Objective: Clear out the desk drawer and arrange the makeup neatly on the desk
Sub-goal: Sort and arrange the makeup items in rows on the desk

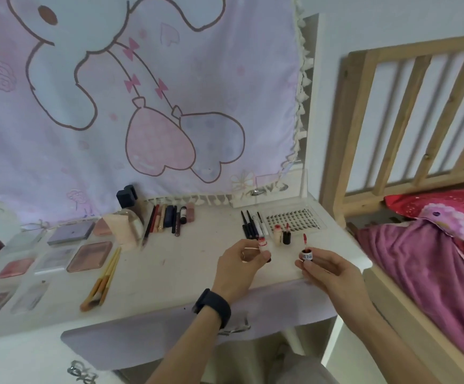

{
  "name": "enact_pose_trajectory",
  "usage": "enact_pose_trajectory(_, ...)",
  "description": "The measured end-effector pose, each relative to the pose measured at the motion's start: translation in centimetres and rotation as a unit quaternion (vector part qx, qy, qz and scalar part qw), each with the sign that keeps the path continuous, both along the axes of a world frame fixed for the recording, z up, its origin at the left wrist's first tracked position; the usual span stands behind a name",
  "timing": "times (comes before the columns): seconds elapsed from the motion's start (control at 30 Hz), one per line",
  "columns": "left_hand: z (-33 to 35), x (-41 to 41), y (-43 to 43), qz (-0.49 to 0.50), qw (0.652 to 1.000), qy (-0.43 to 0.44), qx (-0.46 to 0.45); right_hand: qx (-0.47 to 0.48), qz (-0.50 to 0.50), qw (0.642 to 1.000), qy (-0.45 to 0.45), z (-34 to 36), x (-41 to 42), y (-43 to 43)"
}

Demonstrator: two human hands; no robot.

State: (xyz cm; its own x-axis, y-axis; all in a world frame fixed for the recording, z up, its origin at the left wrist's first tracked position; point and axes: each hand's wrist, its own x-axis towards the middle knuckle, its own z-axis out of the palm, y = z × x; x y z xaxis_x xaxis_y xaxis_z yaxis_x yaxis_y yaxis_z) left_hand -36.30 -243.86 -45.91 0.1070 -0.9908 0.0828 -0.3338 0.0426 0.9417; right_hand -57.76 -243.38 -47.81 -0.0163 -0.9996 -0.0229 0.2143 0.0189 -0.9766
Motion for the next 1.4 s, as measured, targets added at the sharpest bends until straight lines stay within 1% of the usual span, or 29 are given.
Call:
enact_pose_trajectory(0.13, -1.1, -2.5, -1.8, 0.021, 0.997, -0.073, -0.015, -0.022, -0.036, 0.994, 0.104, -0.3, -1.5, -1.1)
enact_pose_trajectory(0.2, -1.5, -3.2, -2.3, 0.034, 0.995, -0.095, -0.019, -0.025, -0.053, 0.986, 0.158, -0.4, -2.0, -1.9)
enact_pose_trajectory(0.37, -2.7, -4.1, -3.0, 0.067, 0.982, -0.175, -0.018, -0.052, -0.064, 0.953, 0.293, -0.7, -2.0, -4.1)
enact_pose_trajectory(0.5, -3.0, -4.4, -3.0, 0.074, 0.972, -0.221, -0.041, -0.097, -0.057, 0.927, 0.358, -1.1, -1.0, -5.3)
enact_pose_trajectory(0.6, -3.3, -4.4, -3.1, 0.073, 0.968, -0.237, -0.045, -0.127, -0.051, 0.901, 0.412, -1.4, -0.1, -6.0)
enact_pose_trajectory(0.73, -3.7, -4.2, -3.3, 0.087, 0.964, -0.246, -0.051, -0.153, -0.047, 0.854, 0.495, -2.2, 0.4, -6.1)
enact_pose_trajectory(0.83, -3.8, -4.2, -3.5, 0.092, 0.965, -0.238, -0.055, -0.158, -0.059, 0.847, 0.505, -2.5, 0.5, -6.1)
enact_pose_trajectory(1.07, -4.0, -4.1, -3.9, 0.092, 0.968, -0.227, -0.063, -0.146, -0.106, 0.849, 0.497, -2.8, 0.8, -6.3)
enact_pose_trajectory(1.4, -4.0, -4.2, -3.9, 0.095, 0.968, -0.224, -0.062, -0.116, -0.096, 0.839, 0.523, -2.9, 1.1, -6.8)
